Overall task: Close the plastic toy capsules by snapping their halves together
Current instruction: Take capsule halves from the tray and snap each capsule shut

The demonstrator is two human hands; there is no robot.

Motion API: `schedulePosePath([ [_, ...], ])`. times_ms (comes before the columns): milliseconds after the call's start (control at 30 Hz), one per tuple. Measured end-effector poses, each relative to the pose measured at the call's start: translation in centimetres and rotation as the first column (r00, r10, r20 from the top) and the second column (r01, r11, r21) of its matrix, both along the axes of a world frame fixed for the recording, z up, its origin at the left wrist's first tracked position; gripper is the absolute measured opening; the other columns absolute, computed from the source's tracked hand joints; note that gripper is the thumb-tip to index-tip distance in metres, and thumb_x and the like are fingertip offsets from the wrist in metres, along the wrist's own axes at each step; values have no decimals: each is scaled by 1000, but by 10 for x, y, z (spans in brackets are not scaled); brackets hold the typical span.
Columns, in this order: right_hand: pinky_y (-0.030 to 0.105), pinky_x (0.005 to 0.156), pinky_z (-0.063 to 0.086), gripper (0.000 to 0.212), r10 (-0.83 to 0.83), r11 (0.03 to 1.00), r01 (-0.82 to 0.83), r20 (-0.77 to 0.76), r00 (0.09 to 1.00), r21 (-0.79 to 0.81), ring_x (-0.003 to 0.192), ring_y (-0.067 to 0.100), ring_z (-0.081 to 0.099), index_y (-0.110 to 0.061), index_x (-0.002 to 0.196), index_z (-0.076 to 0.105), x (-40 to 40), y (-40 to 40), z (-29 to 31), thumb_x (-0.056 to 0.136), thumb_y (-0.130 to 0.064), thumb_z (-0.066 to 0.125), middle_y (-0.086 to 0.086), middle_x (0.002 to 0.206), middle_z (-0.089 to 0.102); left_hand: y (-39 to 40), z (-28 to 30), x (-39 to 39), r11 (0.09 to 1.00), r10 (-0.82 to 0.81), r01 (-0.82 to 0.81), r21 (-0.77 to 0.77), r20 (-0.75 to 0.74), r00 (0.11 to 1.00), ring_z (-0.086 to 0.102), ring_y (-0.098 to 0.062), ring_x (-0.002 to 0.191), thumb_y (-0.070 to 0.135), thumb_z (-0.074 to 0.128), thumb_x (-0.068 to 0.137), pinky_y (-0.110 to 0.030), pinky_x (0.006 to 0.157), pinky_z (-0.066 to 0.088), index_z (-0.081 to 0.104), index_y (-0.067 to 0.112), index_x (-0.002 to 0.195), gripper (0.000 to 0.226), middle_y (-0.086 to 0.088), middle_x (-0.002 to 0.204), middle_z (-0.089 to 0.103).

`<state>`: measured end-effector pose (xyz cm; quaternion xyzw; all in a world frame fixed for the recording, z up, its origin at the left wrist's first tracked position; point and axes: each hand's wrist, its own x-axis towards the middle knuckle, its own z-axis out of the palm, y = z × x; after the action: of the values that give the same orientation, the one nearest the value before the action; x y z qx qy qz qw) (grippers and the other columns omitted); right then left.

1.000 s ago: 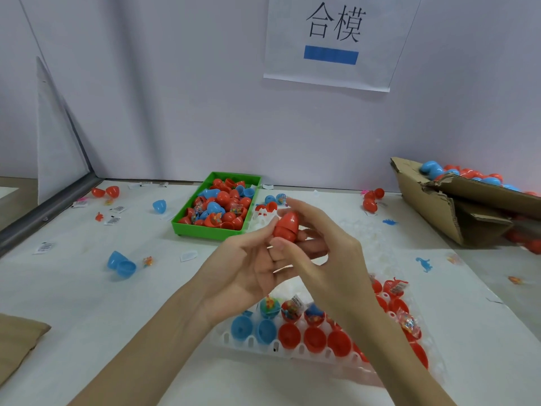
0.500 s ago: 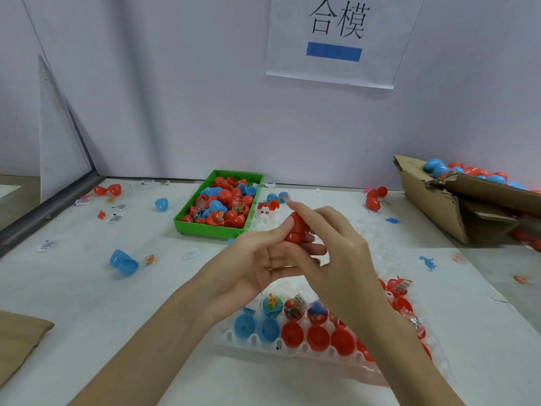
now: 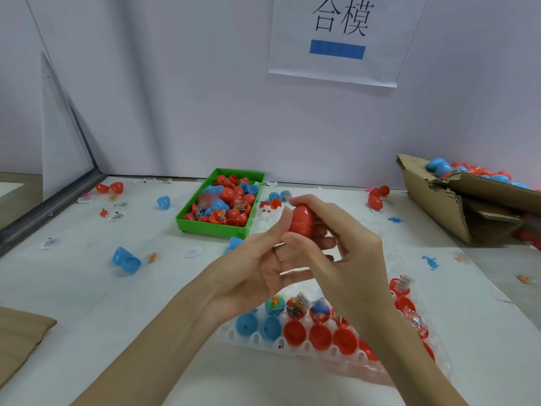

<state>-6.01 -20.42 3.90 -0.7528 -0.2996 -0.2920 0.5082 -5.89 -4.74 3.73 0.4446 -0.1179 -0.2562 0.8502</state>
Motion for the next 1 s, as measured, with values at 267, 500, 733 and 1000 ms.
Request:
schedulePosePath([
  [267,15,97,47,49,29,999,-29,-6,1000,-22,116,7,63,-10,137,62,-1,2,-1,92,-27,70,-1,122,69,-3,-4,3,994,79,-75,-81,39,996,75,-14,87,53,93,64,-26,87,59,83,10,102,58,-4,94,77],
  [500,10,96,45,51,40,997,-39,12,999,-72,116,3,60,-8,147,52,-2,7,-4,99,-24,59,-1,124,65,-6,-8,4,987,159,-155,-51,88,983,76,-14,88,57,88,65,-26,93,58,82,7,99,61,-8,94,77],
  [733,13,89,52,41,-70,996,74,81,994,-45,106,5,63,-12,129,66,-4,5,-3,94,-34,67,-3,113,70,-11,-9,-1,989,140,-136,-56,94,986,75,-13,90,61,88,65,-21,90,57,84,8,96,61,-5,92,77],
  [1000,31,81,58,43,-215,953,263,279,936,-147,90,23,65,-5,124,70,-2,0,-6,98,-38,62,5,101,71,-12,-11,-1,989,149,-148,-18,119,982,75,-18,101,64,90,62,-23,91,58,83,5,100,70,-15,105,78],
])
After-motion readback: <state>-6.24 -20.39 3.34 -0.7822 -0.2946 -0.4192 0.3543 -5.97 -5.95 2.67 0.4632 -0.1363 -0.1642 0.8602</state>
